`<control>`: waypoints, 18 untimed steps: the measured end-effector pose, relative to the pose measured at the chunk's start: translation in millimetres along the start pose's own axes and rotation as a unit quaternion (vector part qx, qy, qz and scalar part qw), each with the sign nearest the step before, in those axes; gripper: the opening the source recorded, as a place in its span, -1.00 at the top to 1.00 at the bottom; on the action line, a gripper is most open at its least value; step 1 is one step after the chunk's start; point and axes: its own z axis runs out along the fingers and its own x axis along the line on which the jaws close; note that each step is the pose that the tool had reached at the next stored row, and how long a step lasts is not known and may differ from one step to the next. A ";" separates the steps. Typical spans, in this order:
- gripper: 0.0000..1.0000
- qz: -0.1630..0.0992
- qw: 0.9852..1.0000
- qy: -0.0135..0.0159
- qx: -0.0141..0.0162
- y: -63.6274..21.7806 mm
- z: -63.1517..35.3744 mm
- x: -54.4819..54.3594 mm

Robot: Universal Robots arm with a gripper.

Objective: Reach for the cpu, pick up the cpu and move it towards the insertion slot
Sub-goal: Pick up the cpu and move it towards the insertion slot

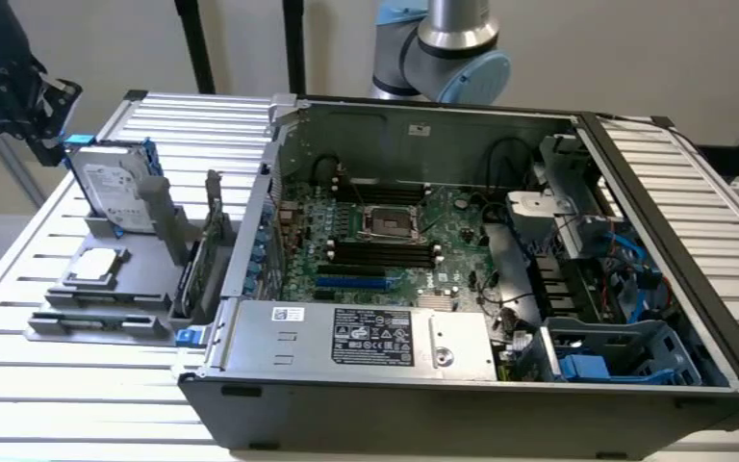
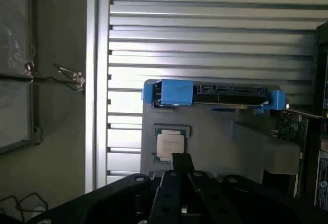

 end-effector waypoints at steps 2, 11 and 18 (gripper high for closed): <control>0.79 0.000 1.000 0.000 0.000 -3.1 0.1 2.2; 0.76 0.000 1.000 0.000 0.000 -11.4 0.0 6.1; 0.16 0.000 1.000 0.000 0.000 -11.5 0.2 6.2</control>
